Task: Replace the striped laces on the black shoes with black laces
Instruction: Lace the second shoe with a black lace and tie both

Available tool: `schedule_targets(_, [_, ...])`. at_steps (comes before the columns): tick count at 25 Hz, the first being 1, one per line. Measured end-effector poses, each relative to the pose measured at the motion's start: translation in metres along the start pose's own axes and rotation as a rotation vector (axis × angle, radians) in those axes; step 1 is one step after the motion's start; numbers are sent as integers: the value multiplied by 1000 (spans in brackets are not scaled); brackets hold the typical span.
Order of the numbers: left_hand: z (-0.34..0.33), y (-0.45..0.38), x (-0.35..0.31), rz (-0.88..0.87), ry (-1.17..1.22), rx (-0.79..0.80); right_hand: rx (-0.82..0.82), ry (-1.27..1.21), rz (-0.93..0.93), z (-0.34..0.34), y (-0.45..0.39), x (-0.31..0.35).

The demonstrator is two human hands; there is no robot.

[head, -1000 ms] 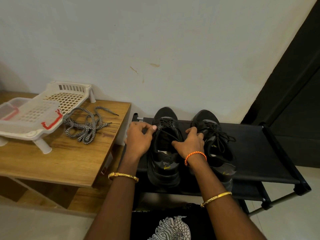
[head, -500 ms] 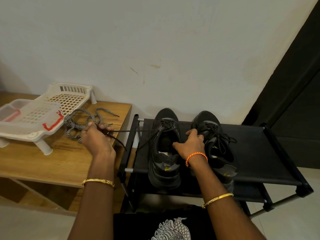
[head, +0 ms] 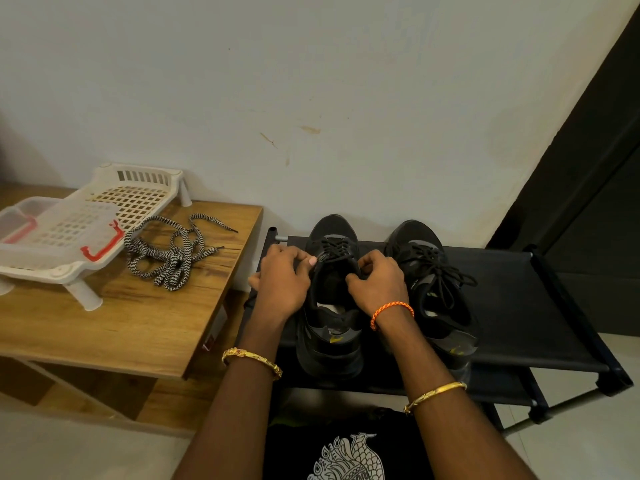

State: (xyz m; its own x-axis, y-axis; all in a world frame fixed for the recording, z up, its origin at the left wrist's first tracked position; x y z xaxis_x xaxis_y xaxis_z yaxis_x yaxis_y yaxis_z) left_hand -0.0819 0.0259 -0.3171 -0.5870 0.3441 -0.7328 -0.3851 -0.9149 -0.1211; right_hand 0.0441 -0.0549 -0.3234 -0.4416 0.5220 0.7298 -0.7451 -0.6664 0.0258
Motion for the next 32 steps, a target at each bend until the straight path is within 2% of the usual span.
schedule_targets(6, [8, -2, 15, 166, -3, -90, 23, 5, -52, 1, 1, 0])
schedule_targets(10, [7, -1, 15, 217, -10, -61, 25, -13, -85, 2, 3, 1])
schedule_targets(14, [4, 0, 15, 179, 211, 2, 26, -32, -66, 5, 4, 0])
schedule_targets(18, [0, -5, 18, 32, 20, 131, 50, -38, -18, 7, 2, 1])
schedule_targets(20, [1, -9, 16, 33, -36, 123, 67, -44, -20, 9, 3, 1])
schedule_targets(21, [5, -9, 13, 68, 19, 124, 77, -57, -23, 9, 3, 1])
schedule_targets(24, [21, -1, -6, 168, 573, 219, 55, -187, -7, 16, 9, 8])
schedule_targets(27, [37, 10, -31, 43, 894, 362, 83, -384, 65, 30, 20, 28])
schedule_targets(29, [43, 14, -44, -31, 968, 415, 281, -569, 140, 36, 31, 44])
schedule_targets(31, [47, 16, -51, -61, 958, 403, 499, -763, 160, 39, 42, 55])
schedule_targets(32, [49, 16, -53, -60, 957, 384, 552, -817, 154, 41, 45, 58])
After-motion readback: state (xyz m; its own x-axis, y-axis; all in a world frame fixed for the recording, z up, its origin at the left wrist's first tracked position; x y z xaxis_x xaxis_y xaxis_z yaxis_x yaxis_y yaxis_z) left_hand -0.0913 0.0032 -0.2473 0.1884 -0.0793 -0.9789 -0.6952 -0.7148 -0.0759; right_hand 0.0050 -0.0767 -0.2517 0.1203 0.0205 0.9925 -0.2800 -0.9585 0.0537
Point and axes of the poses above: each hand's wrist, its own y-axis away from the middle knuckle, its own z-axis out of the back of the hand, x = y × z, the point moved 1 cm from there along -y, towards the middle knuckle, and after that the axes turned 3 degrees about -z, right-handed, at the moved point
